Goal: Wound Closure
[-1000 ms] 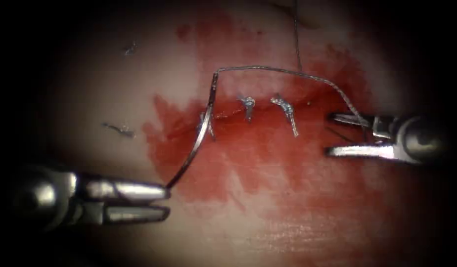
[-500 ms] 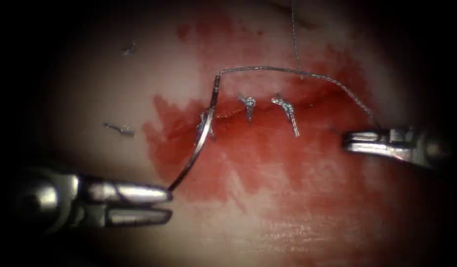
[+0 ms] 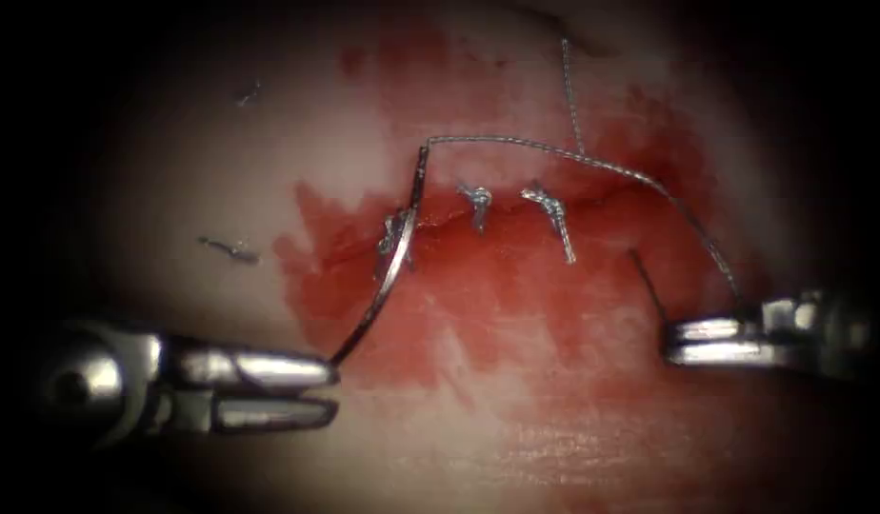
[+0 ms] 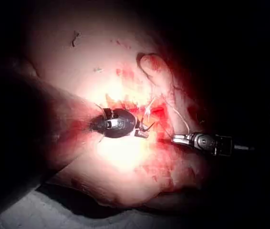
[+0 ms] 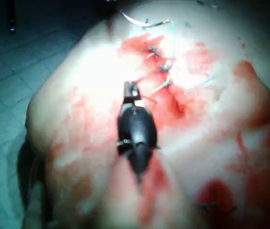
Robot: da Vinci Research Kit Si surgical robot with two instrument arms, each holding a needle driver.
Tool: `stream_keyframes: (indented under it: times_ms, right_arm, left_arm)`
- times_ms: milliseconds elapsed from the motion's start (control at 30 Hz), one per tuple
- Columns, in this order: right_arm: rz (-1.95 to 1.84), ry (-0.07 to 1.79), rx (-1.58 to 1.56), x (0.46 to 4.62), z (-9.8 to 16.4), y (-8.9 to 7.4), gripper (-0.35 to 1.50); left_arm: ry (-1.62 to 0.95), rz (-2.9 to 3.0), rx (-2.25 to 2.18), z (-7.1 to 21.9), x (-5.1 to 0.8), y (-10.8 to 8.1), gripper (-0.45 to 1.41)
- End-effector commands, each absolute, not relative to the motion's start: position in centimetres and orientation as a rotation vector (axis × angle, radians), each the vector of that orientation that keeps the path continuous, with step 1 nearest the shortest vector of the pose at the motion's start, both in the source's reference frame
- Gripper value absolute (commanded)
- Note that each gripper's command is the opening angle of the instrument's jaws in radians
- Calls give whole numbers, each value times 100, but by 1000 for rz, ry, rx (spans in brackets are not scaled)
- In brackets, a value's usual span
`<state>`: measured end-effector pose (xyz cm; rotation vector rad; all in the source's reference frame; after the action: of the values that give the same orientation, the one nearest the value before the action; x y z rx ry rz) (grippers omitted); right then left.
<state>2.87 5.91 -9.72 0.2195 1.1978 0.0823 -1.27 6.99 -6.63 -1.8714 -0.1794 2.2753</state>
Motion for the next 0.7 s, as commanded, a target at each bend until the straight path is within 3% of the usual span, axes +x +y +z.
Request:
stream_keyframes:
  times_ms: [33, 133, 200, 233, 267, 333, 400, 533, 700]
  right_arm:
    - [89, 1204, 215, 299, -969, 594, -35]
    - [104, 1213, 207, 302, -966, 597, -35]
    - [120, 1213, 173, 309, -959, 604, 113]
    - [120, 1213, 173, 309, -959, 604, 113]
    - [131, 1196, 155, 306, -958, 606, 130]
    - [126, 1186, 162, 300, -957, 608, 130]
    - [93, 1068, 176, 270, -951, 615, 130]
    - [103, 1007, 118, 229, -938, 643, 125]
    - [243, 1040, 114, 215, -924, 685, 123]
  left_arm:
    - [-176, 2276, -1873, -659, -133, 702, -35]
    - [-176, 2276, -1873, -659, -133, 702, -35]
    - [-176, 2276, -1873, -659, -133, 702, -35]
    - [-176, 2276, -1873, -659, -133, 702, -35]
    - [-180, 2279, -1873, -658, -131, 702, -35]
    - [-185, 2282, -1874, -658, -128, 702, -35]
    - [-208, 2292, -1884, -657, -111, 702, -35]
    - [-256, 2327, -1897, -656, -98, 687, -35]
    - [-395, 2361, -1967, -658, -108, 665, -35]
